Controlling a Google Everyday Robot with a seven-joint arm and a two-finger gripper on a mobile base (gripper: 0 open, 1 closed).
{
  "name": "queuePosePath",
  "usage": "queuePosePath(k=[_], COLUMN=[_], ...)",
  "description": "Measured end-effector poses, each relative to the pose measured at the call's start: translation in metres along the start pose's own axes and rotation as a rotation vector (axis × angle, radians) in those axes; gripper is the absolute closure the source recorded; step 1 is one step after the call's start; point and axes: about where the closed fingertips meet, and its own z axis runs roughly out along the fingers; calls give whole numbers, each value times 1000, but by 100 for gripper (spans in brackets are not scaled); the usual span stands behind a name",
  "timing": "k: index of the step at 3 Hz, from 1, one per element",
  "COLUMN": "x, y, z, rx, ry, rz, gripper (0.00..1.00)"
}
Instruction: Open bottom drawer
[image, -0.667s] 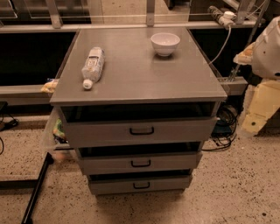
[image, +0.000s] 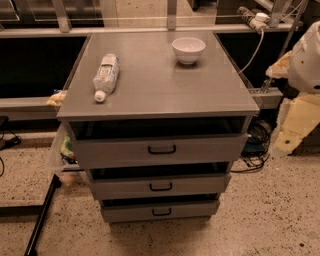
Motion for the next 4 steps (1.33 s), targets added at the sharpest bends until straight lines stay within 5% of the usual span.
queuePosePath(k=[2, 3, 4], x=[0, 9, 36], y=[0, 8, 36], z=[0, 23, 84], rx=[0, 13, -4], ry=[0, -4, -31], rz=[0, -3, 23], gripper=[56, 80, 100])
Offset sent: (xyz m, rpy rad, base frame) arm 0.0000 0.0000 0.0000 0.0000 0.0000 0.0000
